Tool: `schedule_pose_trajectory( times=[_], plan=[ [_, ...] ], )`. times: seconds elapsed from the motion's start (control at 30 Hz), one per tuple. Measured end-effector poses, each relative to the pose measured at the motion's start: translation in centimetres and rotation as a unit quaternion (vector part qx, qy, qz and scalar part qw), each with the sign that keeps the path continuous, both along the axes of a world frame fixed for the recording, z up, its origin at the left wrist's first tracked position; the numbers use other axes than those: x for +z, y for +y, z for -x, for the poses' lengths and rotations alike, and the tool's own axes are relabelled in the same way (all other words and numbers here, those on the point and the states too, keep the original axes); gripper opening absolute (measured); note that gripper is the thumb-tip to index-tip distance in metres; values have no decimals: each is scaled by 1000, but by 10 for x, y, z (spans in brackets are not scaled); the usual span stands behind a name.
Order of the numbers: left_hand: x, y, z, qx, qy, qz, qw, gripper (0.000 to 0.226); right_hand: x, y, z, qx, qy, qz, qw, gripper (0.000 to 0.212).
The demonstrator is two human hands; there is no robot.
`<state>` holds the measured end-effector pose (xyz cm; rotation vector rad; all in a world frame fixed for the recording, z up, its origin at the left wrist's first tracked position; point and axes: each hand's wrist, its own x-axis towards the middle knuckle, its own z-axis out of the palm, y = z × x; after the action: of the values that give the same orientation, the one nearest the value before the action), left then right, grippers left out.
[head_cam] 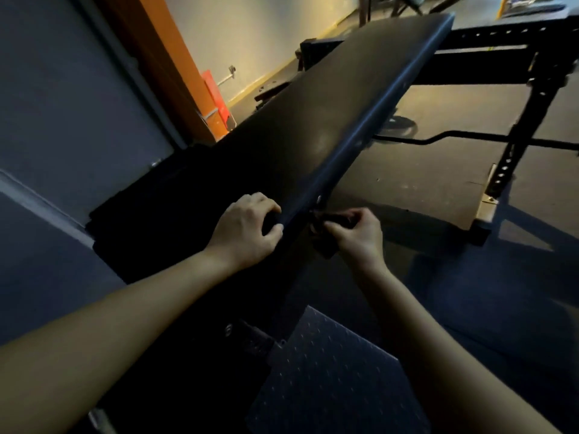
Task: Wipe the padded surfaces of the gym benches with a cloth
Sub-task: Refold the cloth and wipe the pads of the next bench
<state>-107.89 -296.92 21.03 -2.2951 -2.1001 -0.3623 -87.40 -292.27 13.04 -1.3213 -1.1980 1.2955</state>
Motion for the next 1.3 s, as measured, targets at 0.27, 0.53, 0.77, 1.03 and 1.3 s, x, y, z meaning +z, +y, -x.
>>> schedule_pose_trajectory(
  times=[0.27, 0.53, 0.77, 1.03, 1.3],
  plan=[
    [-10, 56, -17, 25, 39, 4, 999, 55, -22, 22, -16, 183, -20, -39, 982, 31],
    [-28, 61, -8, 7, 34, -27, 999, 59, -17, 16, 32, 48, 62, -73, 994, 21],
    [-32, 64, -7, 4, 18, -33, 999, 60, -7, 105, 23, -61, 46, -59, 995, 19],
    [-30, 65, -9, 10, 14, -34, 999, 60, -19, 2, 51, 25, 29, -137, 990, 15],
    [-29, 63, -11, 12, 7, -24, 1000, 60, -23, 114, 32, -108, -55, -110, 987, 15]
  ],
)
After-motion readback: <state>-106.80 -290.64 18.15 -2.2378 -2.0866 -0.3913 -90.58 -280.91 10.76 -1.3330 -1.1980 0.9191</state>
